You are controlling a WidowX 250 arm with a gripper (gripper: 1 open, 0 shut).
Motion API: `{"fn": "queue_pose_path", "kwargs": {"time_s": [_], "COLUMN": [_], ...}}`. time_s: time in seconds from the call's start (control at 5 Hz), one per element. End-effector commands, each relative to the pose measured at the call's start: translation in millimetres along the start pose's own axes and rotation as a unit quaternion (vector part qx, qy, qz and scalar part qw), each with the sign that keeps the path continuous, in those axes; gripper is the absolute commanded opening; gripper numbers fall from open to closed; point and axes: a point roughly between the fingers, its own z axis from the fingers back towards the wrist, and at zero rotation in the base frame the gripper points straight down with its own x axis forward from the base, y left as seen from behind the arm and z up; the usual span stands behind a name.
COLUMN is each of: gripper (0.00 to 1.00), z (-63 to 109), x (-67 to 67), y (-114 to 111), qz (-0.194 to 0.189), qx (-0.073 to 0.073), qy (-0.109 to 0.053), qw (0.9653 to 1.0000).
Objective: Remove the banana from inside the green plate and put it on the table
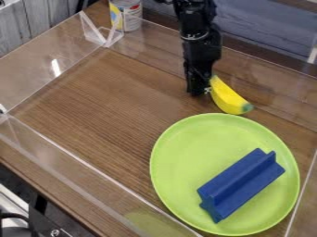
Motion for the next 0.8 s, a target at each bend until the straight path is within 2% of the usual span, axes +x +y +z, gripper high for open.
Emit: {"fn": "queue_pose_path", "kwargs": {"time_s": [0.0, 0.6], "gripper": [0.00, 0.00], "z": [7.9, 9.5], "x": [-0.8, -10.9], "y": [5, 16], "qz": [0.006, 0.029], "qx": [0.007, 0.000], "qy": [-0.008, -0.009], "qw": [0.9999, 0.9995]}}
